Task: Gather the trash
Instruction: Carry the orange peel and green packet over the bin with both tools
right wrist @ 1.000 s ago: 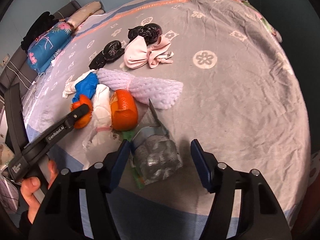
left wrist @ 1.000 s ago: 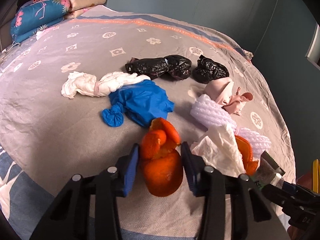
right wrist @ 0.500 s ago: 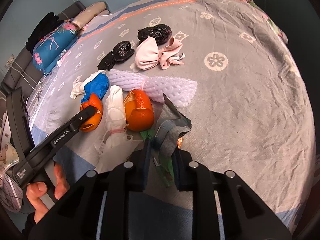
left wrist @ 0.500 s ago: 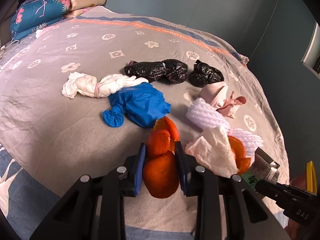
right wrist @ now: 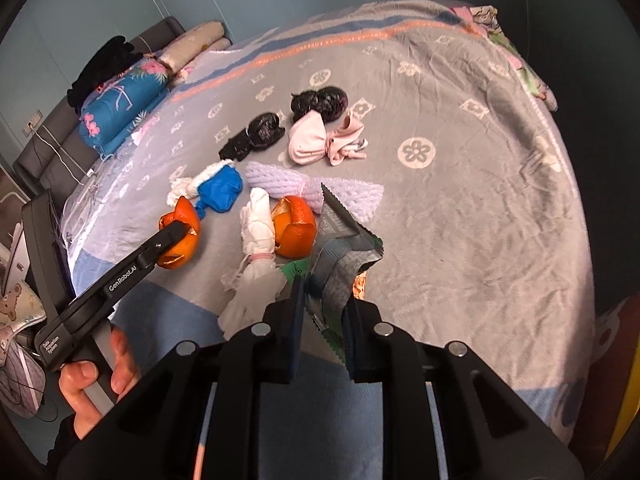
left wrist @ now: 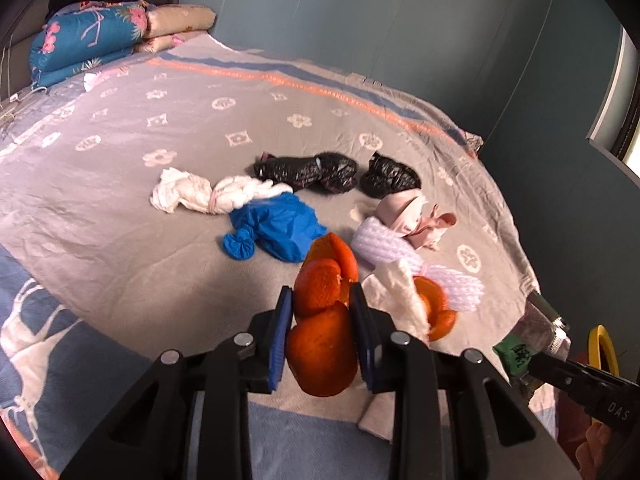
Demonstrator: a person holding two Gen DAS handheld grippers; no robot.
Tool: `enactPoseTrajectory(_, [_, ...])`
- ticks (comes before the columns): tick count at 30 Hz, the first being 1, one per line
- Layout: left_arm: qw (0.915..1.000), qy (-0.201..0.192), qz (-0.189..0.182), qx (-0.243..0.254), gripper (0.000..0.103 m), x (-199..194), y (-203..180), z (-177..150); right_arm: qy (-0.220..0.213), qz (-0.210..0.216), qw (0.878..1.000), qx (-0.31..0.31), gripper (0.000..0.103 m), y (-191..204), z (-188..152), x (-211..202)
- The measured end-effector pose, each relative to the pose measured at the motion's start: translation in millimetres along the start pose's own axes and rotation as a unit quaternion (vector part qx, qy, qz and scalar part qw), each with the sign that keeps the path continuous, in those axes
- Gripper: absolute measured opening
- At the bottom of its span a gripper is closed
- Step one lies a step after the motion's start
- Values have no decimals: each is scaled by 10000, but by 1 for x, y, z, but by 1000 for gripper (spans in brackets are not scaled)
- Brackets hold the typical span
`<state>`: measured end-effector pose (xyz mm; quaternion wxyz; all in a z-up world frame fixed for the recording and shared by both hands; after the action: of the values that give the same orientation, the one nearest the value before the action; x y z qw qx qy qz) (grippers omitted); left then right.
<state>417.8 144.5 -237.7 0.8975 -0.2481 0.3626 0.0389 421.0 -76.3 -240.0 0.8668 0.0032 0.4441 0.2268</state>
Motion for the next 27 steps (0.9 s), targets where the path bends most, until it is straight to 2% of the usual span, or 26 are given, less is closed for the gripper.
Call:
enactPoseTrajectory(4, [9996,-121,41,246,27,-18,-13,-1,-127,-19,9999,-59,17,-2,-3,-29])
enactPoseTrajectory(15, [9968,-149,-16,788,27,-64,-49,-26,-497,-91,9985,-190,17,-8,-24,-114])
enactPoseTrajectory(27, [9937,-158,-188,1097,27,-105,-84,-50,-808,-319,9962,-89,17,-33,-52,-187])
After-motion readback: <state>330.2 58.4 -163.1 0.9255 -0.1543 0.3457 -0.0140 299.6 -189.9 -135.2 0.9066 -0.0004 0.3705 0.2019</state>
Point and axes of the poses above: each gripper's, at about its wrist camera, not at the fingertips, and x roughly the way its jaws point, y to its left, z to its top, the point moved 8 cm from there along x, roughly the way its jaws point, and after that the axes turned 11 degrees about -x, right-handed, at the moved point
